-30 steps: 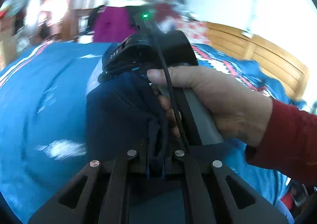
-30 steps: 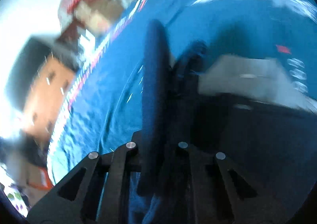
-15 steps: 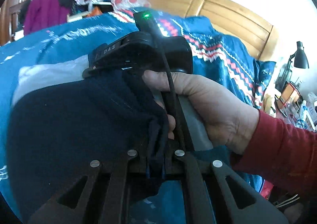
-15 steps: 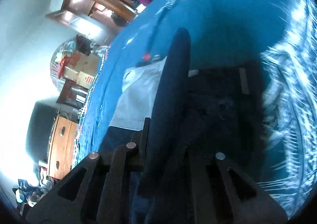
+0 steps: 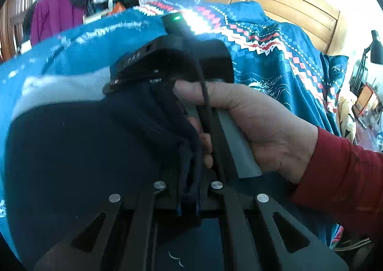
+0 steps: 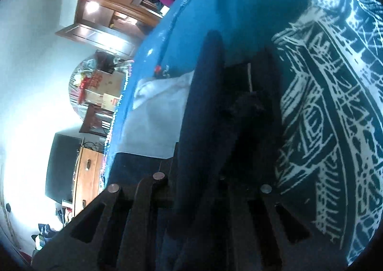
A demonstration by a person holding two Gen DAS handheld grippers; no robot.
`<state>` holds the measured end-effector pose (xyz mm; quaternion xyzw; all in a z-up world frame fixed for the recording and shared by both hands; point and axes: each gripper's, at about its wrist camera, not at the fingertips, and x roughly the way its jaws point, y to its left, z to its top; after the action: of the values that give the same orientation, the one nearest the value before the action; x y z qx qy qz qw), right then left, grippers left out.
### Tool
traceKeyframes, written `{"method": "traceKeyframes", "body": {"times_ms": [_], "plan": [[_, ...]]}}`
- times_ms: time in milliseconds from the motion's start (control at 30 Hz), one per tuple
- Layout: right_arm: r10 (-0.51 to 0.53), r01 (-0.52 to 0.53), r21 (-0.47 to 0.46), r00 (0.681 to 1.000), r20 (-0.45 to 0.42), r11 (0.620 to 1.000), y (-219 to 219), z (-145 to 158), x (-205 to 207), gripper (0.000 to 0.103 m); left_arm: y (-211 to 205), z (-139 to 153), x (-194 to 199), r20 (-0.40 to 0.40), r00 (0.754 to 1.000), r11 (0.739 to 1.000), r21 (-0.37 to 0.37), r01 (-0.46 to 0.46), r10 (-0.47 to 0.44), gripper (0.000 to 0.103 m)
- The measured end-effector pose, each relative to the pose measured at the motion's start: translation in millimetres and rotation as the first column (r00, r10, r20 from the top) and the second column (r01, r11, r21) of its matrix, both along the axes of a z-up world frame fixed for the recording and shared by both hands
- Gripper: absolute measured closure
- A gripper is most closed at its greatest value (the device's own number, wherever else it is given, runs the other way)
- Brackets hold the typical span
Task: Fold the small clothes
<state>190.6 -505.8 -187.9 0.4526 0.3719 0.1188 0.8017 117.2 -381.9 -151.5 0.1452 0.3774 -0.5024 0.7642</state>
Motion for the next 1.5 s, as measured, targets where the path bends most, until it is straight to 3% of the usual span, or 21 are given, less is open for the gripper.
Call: {"method": "traceKeyframes", "body": {"times_ms": [133,267,400,467,567,633,700,800,900,1100,1267,1367,1400,1433,1467,1500], "plan": [[0.033,-0.032,-0.023,0.999,0.038,0.999,9,10,9,0.094,0,1,0,0.018,1.000,1.000,0.004,-0.015,0.015,0.097],[0.022,-0.022,0.012,1.000,0.014,1.000,-7,-19,12,0.095,-17,-29,15,-0.063,0.998,0.996,0.091,0.021,-0.015,0.097],[0.051,-0.052,0.064,0.999,0.019,0.997,-13,-26,9,0.094,-17,-35,14,-0.090,0.996,0.995,0.090,0.035,-0.027,0.087],[0.071,-0.071,0.034,0.998,0.001,0.997,-13,-18,4,0.086,-10,-28,10,-0.104,0.994,0.995,0.083,0.049,-0.040,0.071],[0.065,-0.065,0.002,0.998,0.002,0.998,-19,-2,-22,0.070,14,-10,-6,-0.080,0.995,0.996,0.063,0.062,-0.057,0.061],[0.042,-0.042,-0.007,0.999,0.030,0.999,-21,12,-54,0.052,38,1,-14,-0.074,0.995,0.997,0.054,0.064,-0.060,0.059],[0.024,-0.024,-0.015,0.999,0.043,1.000,-19,19,-82,0.049,61,10,-17,-0.066,0.997,0.998,0.048,0.040,-0.037,0.057],[0.008,-0.007,-0.029,1.000,0.027,1.000,-8,21,-120,0.048,98,19,-17,0.013,0.999,0.997,0.065,-0.047,0.046,0.057],[0.004,-0.004,-0.010,1.000,-0.002,1.000,7,16,-146,0.041,132,23,-13,0.159,0.977,0.982,0.102,-0.162,0.144,0.057],[0.027,-0.026,-0.050,1.000,0.001,0.998,27,25,-145,0.031,151,8,-19,0.266,0.956,0.958,0.222,-0.183,0.121,0.058],[0.045,-0.051,-0.153,0.998,-0.043,0.987,42,29,-121,0.031,173,21,-27,0.283,0.925,0.944,0.138,-0.300,0.252,0.058],[0.058,-0.068,-0.191,0.997,-0.058,0.979,52,28,-110,0.040,169,10,-10,0.330,0.893,0.913,0.165,-0.374,0.307,0.058],[0.056,-0.068,-0.199,0.996,-0.067,0.978,52,25,-108,0.053,163,2,-2,0.355,0.883,0.900,0.190,-0.391,0.308,0.055],[0.053,-0.066,-0.196,0.996,-0.070,0.978,51,22,-107,0.076,156,-3,4,0.360,0.883,0.898,0.206,-0.389,0.300,0.049],[0.037,-0.049,-0.184,0.997,-0.073,0.982,48,22,-107,0.085,147,-8,8,0.389,0.872,0.889,0.222,-0.401,0.296,0.049],[0.027,-0.038,-0.170,0.997,-0.067,0.985,50,23,-111,0.087,139,-12,12,0.420,0.860,0.883,0.232,-0.409,0.289,0.049]]}}
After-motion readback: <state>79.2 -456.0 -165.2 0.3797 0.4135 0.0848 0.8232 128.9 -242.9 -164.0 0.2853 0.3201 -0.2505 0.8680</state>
